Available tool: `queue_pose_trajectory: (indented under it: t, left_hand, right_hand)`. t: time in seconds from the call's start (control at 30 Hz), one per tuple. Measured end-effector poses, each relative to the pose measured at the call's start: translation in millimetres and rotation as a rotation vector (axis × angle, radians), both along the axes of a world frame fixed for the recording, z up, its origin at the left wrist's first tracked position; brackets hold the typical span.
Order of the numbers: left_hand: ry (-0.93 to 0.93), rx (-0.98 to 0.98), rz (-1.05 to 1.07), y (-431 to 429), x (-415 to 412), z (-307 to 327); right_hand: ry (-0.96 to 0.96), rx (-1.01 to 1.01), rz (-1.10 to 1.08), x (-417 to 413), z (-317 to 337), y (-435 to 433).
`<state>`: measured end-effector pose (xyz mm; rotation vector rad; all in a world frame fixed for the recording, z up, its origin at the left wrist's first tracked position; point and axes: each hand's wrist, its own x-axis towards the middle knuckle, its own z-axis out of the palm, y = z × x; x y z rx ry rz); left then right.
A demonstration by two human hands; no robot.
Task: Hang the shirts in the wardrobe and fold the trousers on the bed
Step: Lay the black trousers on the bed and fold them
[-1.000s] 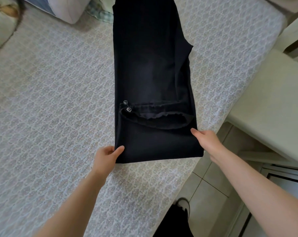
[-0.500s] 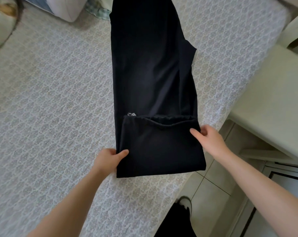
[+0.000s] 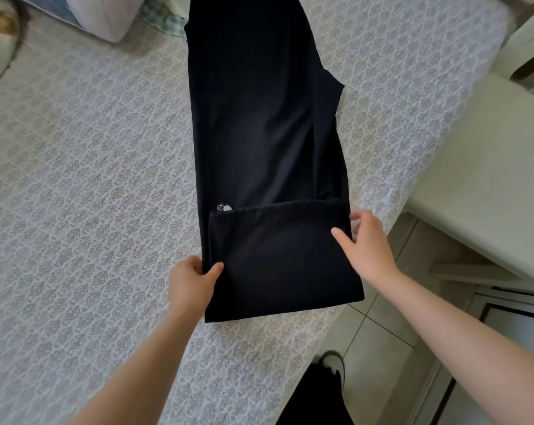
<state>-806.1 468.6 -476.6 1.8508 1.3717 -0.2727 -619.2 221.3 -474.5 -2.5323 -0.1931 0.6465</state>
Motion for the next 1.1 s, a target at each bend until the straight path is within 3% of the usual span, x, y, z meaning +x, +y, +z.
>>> queue_pose_trajectory:
  t: [0.1,0.3,0.53,0.73,1.0,1.1]
  left_hand:
    - [-0.017,0.027,0.042,-13.1,-16.2,3.1]
    - [-0.038,-0.286,0.114,-15.0,-32.2,4.6]
    - [-0.104,-0.386,0.232,-21.3,-48.6,9.7]
    - [-0.132,-0.409,0.241,-45.5,-80.6,27.4]
    - [-0.095,-0.440,0.327,-88.4,-131.4,86.7]
    - [-0.128,-0.442,0.244,-75.3,-122.0,103.8]
  right_hand:
    - [0.086,-0.100,0.039,-26.9,3.7,-15.7]
    - [0.326,-0.070,-0.096,-50.8,5.7,-34.2]
    - [0.317,0.093,-0.110,-61.9,14.8,-42.0]
    - [0.338,0.073,-0.099,-89.4,27.9,-70.2]
    - [0.448,0.115,-0.102,-121.7,83.8,-108.9]
    - [0.507,0.224,-0.110,-103.9,107.3,-98.6]
